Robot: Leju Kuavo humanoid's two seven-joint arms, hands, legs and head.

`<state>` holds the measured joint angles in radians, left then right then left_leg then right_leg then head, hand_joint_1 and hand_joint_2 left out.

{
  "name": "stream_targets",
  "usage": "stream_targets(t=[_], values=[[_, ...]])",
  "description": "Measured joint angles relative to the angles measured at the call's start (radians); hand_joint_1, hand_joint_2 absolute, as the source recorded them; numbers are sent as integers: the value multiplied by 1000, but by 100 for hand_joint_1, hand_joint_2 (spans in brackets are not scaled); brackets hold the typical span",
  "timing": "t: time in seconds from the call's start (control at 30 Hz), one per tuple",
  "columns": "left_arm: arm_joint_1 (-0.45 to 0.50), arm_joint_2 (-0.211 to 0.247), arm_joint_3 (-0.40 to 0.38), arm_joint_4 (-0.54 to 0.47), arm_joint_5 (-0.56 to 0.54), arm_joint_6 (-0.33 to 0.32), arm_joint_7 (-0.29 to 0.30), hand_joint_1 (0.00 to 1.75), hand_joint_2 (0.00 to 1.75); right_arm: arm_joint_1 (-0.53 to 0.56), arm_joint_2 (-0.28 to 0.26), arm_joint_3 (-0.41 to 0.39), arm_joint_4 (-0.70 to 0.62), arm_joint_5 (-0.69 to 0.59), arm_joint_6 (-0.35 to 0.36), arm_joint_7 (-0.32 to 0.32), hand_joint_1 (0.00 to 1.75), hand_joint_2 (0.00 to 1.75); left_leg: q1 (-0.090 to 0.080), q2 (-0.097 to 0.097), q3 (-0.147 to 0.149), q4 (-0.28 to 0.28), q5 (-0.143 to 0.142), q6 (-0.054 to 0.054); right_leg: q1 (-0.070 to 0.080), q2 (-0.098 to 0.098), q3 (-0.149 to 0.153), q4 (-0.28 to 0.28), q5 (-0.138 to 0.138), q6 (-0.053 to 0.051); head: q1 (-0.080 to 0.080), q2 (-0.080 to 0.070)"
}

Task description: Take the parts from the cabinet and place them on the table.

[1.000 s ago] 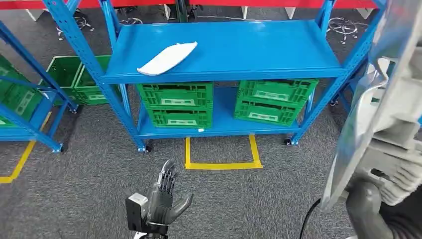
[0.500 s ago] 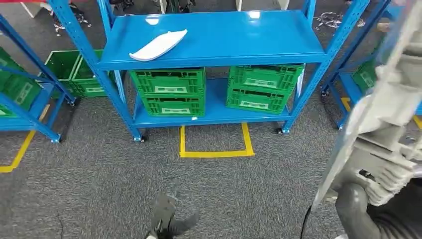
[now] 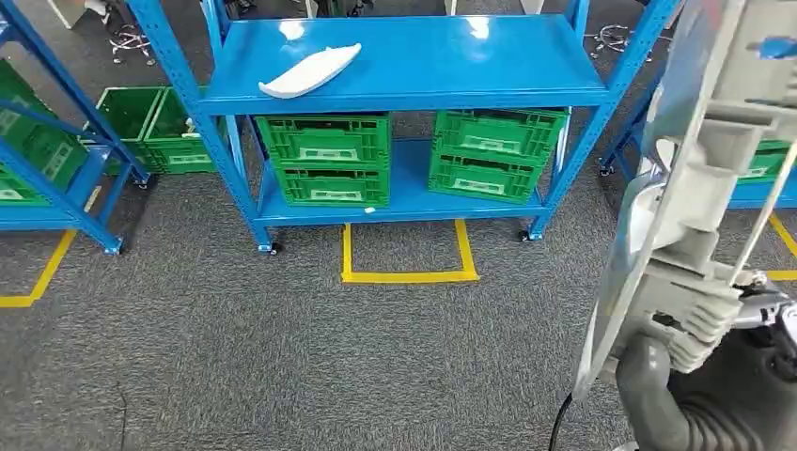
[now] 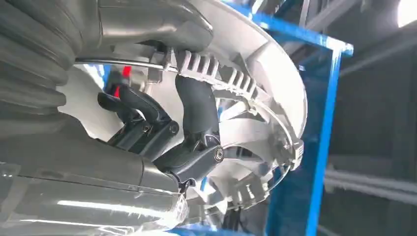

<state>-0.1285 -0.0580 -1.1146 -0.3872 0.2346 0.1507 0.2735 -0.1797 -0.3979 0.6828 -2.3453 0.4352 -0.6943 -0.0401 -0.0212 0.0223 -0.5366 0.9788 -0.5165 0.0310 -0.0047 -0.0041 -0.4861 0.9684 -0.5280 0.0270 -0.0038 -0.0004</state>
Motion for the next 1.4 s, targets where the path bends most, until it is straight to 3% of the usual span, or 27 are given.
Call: stream_targets(t=[0.1, 0.13, 0.2, 0.27, 0.3, 0.33, 0.37, 0.43, 0.47, 0.5, 0.57, 0.63, 0.7, 0.77, 0.8, 0.87, 0.9, 0.93, 0.97, 1.0, 1.1, 1.13, 1.17, 1.2, 1.3, 1.33, 1.4], values=[[-6, -4, -12, 20, 3, 7, -7, 0, 175, 22, 27, 1, 14, 63, 0, 30, 175, 175, 0, 8, -6, 3, 9, -14, 2, 0, -10, 2, 3, -18, 0, 0], [-7, -3, -13, 25, 3, 8, -8, 0, 175, 22, 35, 1, 18, 69, 0, 34, 175, 175, 1, 5, -10, 13, -5, -19, -7, -6, -10, -8, 12, -30, 1, 0], [-16, -5, -25, 34, 4, 13, -11, 0, 175, 26, 48, 1, 24, 73, 0, 35, 175, 175, 9, -19, -44, 101, -82, -35, -7, -9, -20, -7, 20, -42, -6, 0], [-20, -5, -29, 40, 3, 25, -17, 0, 175, 34, 64, 3, 31, 65, 0, 21, 175, 175, 17, -24, -94, 251, -160, -45, -4, -15, -34, -3, 26, -44, -8, 0], [-23, -7, -29, 43, 3, 26, -19, 0, 175, 44, 71, 2, 34, 63, 0, 3, 175, 175, 19, -24, -104, 296, -172, -49, -3, -18, -41, 1, 28, -43, -8, 0], [-23, -7, -30, 45, 3, 26, -20, 0, 175, 54, 80, 2, 38, 52, 0, -22, 175, 175, 21, -24, -93, 293, -161, -51, -3, -21, -48, 7, 29, -42, -8, 0], [-22, -7, -34, 50, 3, 26, -21, 0, 175, 62, 89, 1, 41, 34, 0, -41, 175, 175, 23, -23, -63, 249, -129, -52, -3, -21, -54, 14, 29, -42, -8, 0], [-16, -7, -40, 60, 3, 26, -21, 0, 175, 73, 103, -1, 47, 27, 0, -42, 175, 175, 26, -23, 30, 91, -47, -46, -3, -21, -59, 26, 28, -39, -10, 0], [-13, -7, -43, 64, 3, 26, -22, 0, 175, 79, 108, -1, 50, 38, 0, -38, 175, 175, 26, -10, 50, 44, -47, -41, -2, -23, -64, 28, 29, -35, -10, 0], [-14, -7, -45, 68, 6, 26, -23, 0, 175, 84, 113, -1, 55, 51, 0, -38, 175, 175, 20, 12, 47, 29, -42, -40, 4, -25, -71, 41, 29, -30, -11, 0], [-15, -7, -49, 68, 10, 29, -26, 0, 175, 100, 128, -8, 60, 82, 0, -42, 175, 175, 20, -1, 37, 21, -58, -28, 4, -35, -88, 44, 37, -18, -13, 0], [-15, -7, -54, 70, 12, 37, -26, 0, 175, 110, 143, -16, 67, 115, 0, -42, 175, 175, 26, -12, 37, 9, -43, -9, 3, -44, -91, 43, 34, -7, -12, 0], [-17, -7, -54, 70, 16, 41, -21, 0, 175, 117, 153, -23, 74, 131, 0, -55, 175, 175, 27, -20, 31, 10, -33, 1, -2, -11, -116, 118, -33, 5, -5, 0], [-17, -5, -54, 70, 21, 51, -10, 0, 175, 128, 164, -25, 81, 144, 0, -80, 175, 175, 23, -24, 26, 11, -29, 5, -4, -6, -171, 272, -110, 11, -3, 0], [-17, -4, -54, 70, 23, 56, -6, 0, 175, 130, 171, -25, 86, 148, 0, -87, 175, 175, 20, -26, 24, 11, -28, 6, -4, -6, -192, 331, -128, 12, -2, 0], [-17, -3, -54, 70, 27, 60, -5, 0, 175, 130, 179, -26, 93, 152, 0, -94, 175, 175, 17, -36, 25, 12, -26, 5, -3, -4, -171, 307, -90, 6, -2, 0], [-18, -3, -54, 70, 31, 65, -3, 0, 175, 131, 185, -25, 97, 152, 0, -98, 175, 175, 15, -43, 26, 12, -26, 4, -3, 1, -135, 234, -44, 0, -2, 0], [-18, -3, -54, 70, 38, 75, 1, 0, 175, 132, 191, -25, 100, 152, 0, -104, 175, 175, 12, -51, 30, 12, -26, 4, -3, 20, -87, 134, 8, -10, -2, 0], [-16, -3, -53, 71, 49, 80, 5, 0, 175, 133, 196, -25, 103, 155, 0, -112, 175, 175, 15, -57, 28, 11, -26, 3, -3, 66, -60, 68, 27, -22, -1, 0], [-20, -3, -52, 71, 55, 82, 5, 0, 175, 142, 201, -26, 106, 160, 0, -119, 175, 175, 11, -66, 16, 15, -23, -3, -8, 89, -50, 58, 23, -27, -8, 0], [-20, 3, -52, 73, 60, 89, 5, 0, 175, 144, 217, -25, 115, 163, 0, -153, 175, 175, 22, -100, 5, 11, -9, -25, 0, 51, -52, 48, 25, -29, -1, 0], [-20, 6, -52, 74, 61, 91, 4, 0, 175, 145, 225, -25, 116, 171, 0, -161, 175, 175, 15, -107, 0, 11, -12, -30, -8, 33, -37, 16, 24, -33, 0, 0], [-20, 10, -52, 75, 64, 95, 1, 0, 175, 145, 234, -24, 121, 183, 0, -168, 175, 175, 15, -53, -7, 24, -29, -33, -11, 18, -30, 1, 22, -37, -2, 0], [-23, 14, -52, 75, 67, 100, -1, 0, 175, 150, 243, -25, 123, 192, 0, -169, 175, 175, 18, -22, -25, 63, -61, -42, -10, 8, -31, -6, 24, -40, -10, 0], [-28, 20, -47, 75, 78, 119, -7, 0, 175, 160, 257, -27, 134, 191, 0, -174, 175, 175, 31, -19, -111, 270, -149, -63, -10, -41, -33, -2, 23, -41, -12, 0], [-28, 22, -44, 75, 84, 126, -7, 0, 175, 162, 260, -27, 138, 185, 0, -176, 175, 175, 34, -19, -114, 287, -144, -68, -11, -54, -33, 0, 21, -40, -12, 0], [-23, 29, -44, 76, 90, 135, -6, 0, 175, 162, 264, -27, 149, 164, 0, -184, 175, 175, 41, -9, -62, 201, -74, -74, -12, -76, -33, 8, 15, -34, -14, 0]])
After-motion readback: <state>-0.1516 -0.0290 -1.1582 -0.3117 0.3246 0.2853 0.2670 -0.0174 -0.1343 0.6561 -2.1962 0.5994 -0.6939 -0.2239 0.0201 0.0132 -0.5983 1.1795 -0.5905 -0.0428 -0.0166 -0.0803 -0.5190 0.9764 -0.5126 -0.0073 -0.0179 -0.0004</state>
